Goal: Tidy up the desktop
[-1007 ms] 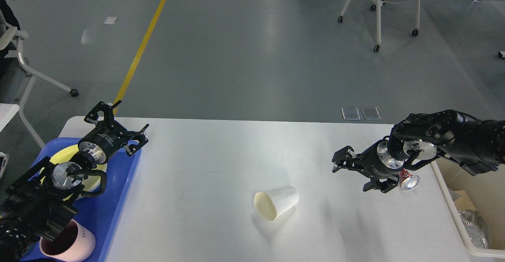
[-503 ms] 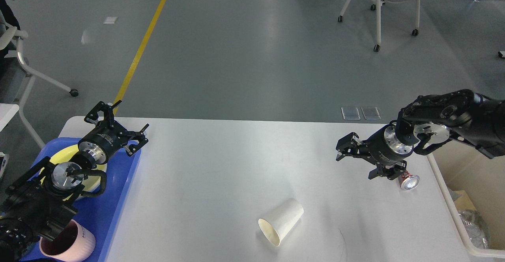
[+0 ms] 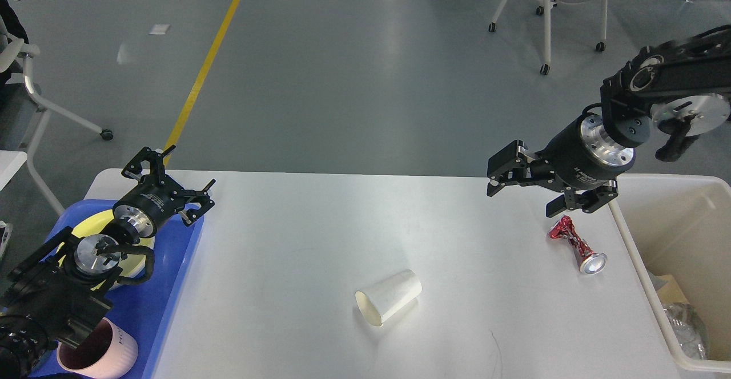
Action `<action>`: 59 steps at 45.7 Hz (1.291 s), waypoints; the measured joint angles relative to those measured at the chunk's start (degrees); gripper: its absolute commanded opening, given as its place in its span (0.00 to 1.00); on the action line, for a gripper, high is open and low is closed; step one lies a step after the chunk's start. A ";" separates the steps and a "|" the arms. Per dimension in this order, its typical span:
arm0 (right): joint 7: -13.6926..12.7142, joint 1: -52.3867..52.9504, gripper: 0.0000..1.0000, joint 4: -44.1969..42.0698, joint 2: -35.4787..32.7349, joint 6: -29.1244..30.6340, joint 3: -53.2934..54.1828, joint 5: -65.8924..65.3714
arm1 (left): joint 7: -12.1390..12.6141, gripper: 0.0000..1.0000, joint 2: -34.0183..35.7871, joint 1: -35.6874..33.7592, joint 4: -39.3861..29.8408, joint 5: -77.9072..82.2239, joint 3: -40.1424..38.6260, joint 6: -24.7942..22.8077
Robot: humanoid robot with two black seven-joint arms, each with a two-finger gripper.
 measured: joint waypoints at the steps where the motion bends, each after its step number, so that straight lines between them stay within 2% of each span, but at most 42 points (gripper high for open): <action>1: -0.01 0.24 1.00 0.14 0.36 -0.02 -0.06 0.00 | 0.00 1.00 0.00 -0.01 0.00 0.00 0.00 0.00; 8: -0.01 -0.65 1.00 0.01 2.92 -0.75 -1.51 2.29 | 0.00 1.00 0.00 -0.01 0.00 0.00 0.00 0.00; 19: 0.09 -10.91 1.00 -3.66 8.17 -1.88 0.31 9.57 | 0.00 1.00 0.00 -0.01 0.00 0.00 0.00 0.00; 34: 0.14 -33.31 1.00 -22.94 21.16 -6.13 7.56 12.75 | 0.00 1.00 0.00 -0.01 0.00 0.00 0.00 0.00; 45: -0.08 -42.20 1.00 -32.00 28.48 -7.33 8.28 14.77 | 0.00 1.00 0.00 -0.01 0.00 0.00 0.00 0.00; 48: -0.73 -44.07 1.00 -33.94 29.98 -7.50 8.27 14.77 | 0.00 1.00 0.00 -0.01 0.00 0.00 0.00 0.00; 59: -5.68 -46.91 1.00 -37.76 32.11 -8.79 8.05 14.69 | 0.00 1.00 0.00 -0.01 0.00 0.00 0.00 0.00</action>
